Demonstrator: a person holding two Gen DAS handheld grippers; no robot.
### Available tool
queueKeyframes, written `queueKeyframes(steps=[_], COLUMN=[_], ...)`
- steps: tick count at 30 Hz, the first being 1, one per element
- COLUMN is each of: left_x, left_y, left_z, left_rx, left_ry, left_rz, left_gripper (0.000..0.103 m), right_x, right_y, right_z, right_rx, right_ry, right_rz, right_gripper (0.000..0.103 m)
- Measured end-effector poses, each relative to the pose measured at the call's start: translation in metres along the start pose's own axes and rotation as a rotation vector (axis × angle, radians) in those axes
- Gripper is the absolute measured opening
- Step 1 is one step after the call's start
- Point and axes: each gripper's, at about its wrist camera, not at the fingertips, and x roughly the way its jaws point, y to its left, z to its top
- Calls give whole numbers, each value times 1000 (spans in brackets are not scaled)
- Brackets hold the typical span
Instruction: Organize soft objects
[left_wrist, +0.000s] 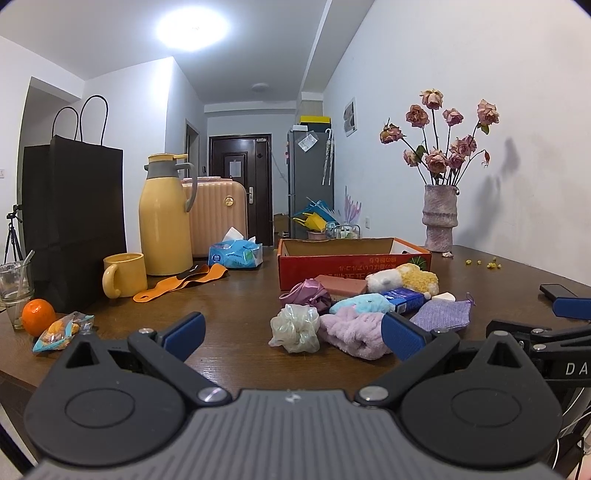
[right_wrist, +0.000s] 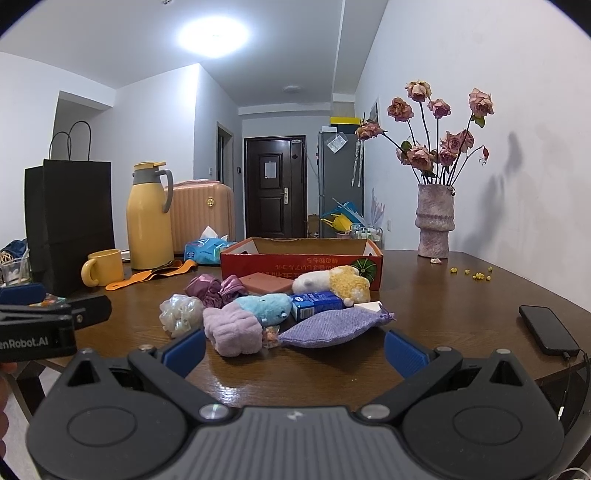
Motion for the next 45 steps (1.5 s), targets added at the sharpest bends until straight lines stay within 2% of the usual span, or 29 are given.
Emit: queueKeyframes(steps=[45], left_x=[0], left_y=[-2], left_z=[-3], left_rx=[-4], left_ry=[15], left_rz=[5], left_gripper=[103], right_x=[2], right_y=[-5], right_z=[-4], right_rx=[33], right_ry=[-8], right_rz=[20], right_gripper=[103])
